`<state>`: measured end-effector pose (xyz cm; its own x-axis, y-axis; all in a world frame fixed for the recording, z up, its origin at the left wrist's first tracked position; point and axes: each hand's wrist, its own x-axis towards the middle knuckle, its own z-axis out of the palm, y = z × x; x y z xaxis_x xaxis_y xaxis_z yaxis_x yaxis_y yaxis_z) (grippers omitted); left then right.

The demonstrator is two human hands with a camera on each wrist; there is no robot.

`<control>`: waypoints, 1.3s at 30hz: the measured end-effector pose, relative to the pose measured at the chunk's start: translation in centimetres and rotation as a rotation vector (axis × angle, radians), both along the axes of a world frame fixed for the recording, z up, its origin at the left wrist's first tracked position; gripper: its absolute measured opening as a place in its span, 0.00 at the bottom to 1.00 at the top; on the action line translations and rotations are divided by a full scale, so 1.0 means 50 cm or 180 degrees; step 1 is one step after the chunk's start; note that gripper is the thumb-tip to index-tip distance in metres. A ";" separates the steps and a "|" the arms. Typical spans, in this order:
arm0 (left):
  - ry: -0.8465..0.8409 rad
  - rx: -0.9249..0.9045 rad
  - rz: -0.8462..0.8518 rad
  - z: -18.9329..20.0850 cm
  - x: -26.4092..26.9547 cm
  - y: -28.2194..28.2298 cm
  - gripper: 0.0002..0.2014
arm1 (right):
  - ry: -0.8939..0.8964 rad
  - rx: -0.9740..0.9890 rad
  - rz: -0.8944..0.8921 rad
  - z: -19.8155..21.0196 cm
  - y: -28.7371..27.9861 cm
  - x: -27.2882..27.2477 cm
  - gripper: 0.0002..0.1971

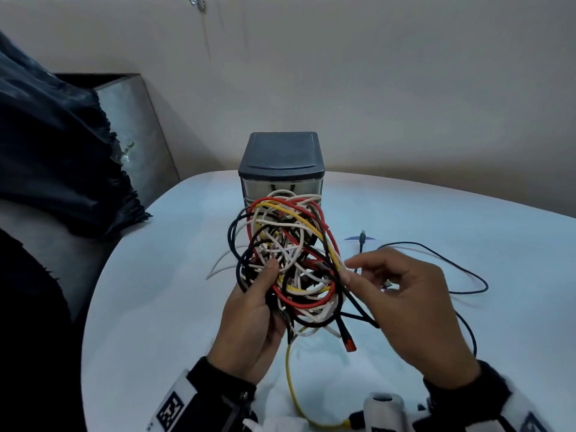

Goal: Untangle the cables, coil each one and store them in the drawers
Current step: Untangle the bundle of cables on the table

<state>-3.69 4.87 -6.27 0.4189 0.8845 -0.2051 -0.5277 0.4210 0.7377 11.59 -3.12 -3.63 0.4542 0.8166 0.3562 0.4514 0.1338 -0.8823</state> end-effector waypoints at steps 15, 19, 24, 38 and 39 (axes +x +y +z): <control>0.0929 0.0531 0.0094 -0.013 -0.012 0.021 0.15 | 0.0932 -0.0681 0.0646 -0.003 0.001 0.017 0.08; 0.1099 0.0407 -0.0036 -0.016 -0.012 0.019 0.14 | 0.1218 -0.0415 0.0463 -0.006 0.009 0.022 0.12; 0.1043 0.0247 -0.0137 -0.017 -0.011 0.022 0.12 | 0.1170 -0.0397 0.0418 -0.004 0.009 0.023 0.11; 0.0359 -0.0733 -0.0233 -0.016 -0.003 0.023 0.17 | 0.1851 -0.0302 0.0859 -0.033 0.015 0.013 0.14; 0.0284 -0.0756 -0.0275 -0.014 -0.004 0.023 0.18 | 0.1865 -0.0294 0.0877 -0.034 0.016 0.013 0.15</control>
<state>-3.90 6.03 -6.95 0.4616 0.7690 -0.4422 -0.4196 0.6285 0.6549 12.22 -2.33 -5.34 0.3216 0.9462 0.0361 -0.1477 0.0878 -0.9851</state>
